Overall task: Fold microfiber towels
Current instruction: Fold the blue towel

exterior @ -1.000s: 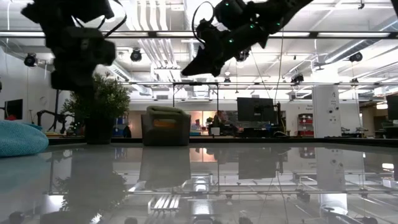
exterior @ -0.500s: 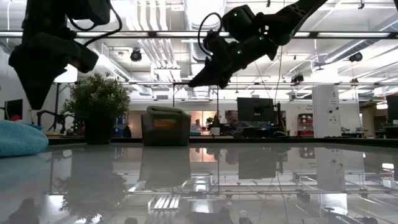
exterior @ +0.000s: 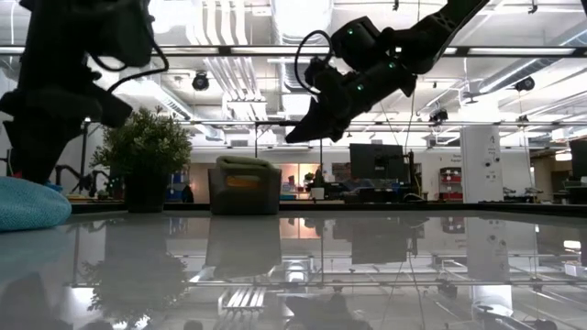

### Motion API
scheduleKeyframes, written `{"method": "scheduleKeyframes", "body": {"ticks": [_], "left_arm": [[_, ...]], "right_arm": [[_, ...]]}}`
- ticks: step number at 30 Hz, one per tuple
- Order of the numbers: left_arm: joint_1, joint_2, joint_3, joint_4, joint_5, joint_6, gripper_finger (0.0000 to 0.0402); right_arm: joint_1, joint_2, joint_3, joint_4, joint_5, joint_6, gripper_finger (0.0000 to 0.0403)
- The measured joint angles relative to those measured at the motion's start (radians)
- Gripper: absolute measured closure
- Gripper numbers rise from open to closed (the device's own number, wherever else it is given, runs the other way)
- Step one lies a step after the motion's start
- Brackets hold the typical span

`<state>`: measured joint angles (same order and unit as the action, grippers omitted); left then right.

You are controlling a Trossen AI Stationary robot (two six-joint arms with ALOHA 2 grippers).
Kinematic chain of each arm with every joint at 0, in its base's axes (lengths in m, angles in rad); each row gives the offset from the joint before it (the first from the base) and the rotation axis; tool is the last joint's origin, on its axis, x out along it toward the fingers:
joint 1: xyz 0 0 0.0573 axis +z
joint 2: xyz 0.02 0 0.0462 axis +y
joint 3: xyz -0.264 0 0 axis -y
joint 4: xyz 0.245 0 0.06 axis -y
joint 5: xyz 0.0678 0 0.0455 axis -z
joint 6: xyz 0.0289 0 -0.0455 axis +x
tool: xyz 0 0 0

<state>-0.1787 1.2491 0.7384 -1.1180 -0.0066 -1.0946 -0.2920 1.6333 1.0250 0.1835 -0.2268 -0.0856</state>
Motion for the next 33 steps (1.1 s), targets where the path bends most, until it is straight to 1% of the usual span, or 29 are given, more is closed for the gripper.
{"method": "scheduleKeyframes", "body": {"ticks": [4, 6, 9, 13, 14, 18, 21, 25, 29, 33], "left_arm": [[0.000, 0.006, -0.038, 0.089, 0.000, 0.001, 0.0235], [0.000, 0.013, -0.040, 0.128, 0.001, 0.011, 0.0247], [0.000, 0.028, -0.034, 0.133, 0.001, 0.053, 0.0287], [0.000, 0.039, -0.017, 0.138, 0.001, 0.099, 0.0377], [0.000, 0.040, -0.011, 0.138, -0.001, 0.105, 0.0389], [-0.001, 0.023, 0.032, 0.130, -0.054, 0.183, 0.0400], [-0.001, 0.001, 0.093, 0.131, -0.095, 0.285, 0.0401], [-0.001, -0.025, 0.206, 0.137, -0.191, 0.443, 0.0401], [-0.006, -0.050, 0.328, 0.208, -0.239, 0.689, 0.0401], [-0.008, -0.074, 0.453, 0.323, -0.258, 0.960, 0.0401]], "right_arm": [[0.000, 0.000, -0.012, 0.011, 0.000, 0.008, 0.0394], [0.000, 0.000, -0.014, 0.009, 0.000, 0.009, 0.0394], [0.002, 0.000, -0.016, 0.009, 0.000, 0.015, 0.0394], [0.011, 0.000, -0.016, 0.009, 0.000, 0.015, 0.0394], [0.013, 0.000, -0.016, 0.009, 0.000, 0.015, 0.0394], [0.023, 0.000, -0.016, 0.009, 0.000, 0.008, 0.0394], [0.036, 0.000, -0.016, 0.007, 0.000, -0.005, 0.0394], [0.055, -0.001, -0.016, 0.005, -0.008, -0.033, 0.0394], [0.077, -0.005, -0.016, 0.001, -0.017, -0.048, 0.0394], [0.085, -0.045, -0.016, -0.069, -0.019, -0.089, 0.0394]]}}
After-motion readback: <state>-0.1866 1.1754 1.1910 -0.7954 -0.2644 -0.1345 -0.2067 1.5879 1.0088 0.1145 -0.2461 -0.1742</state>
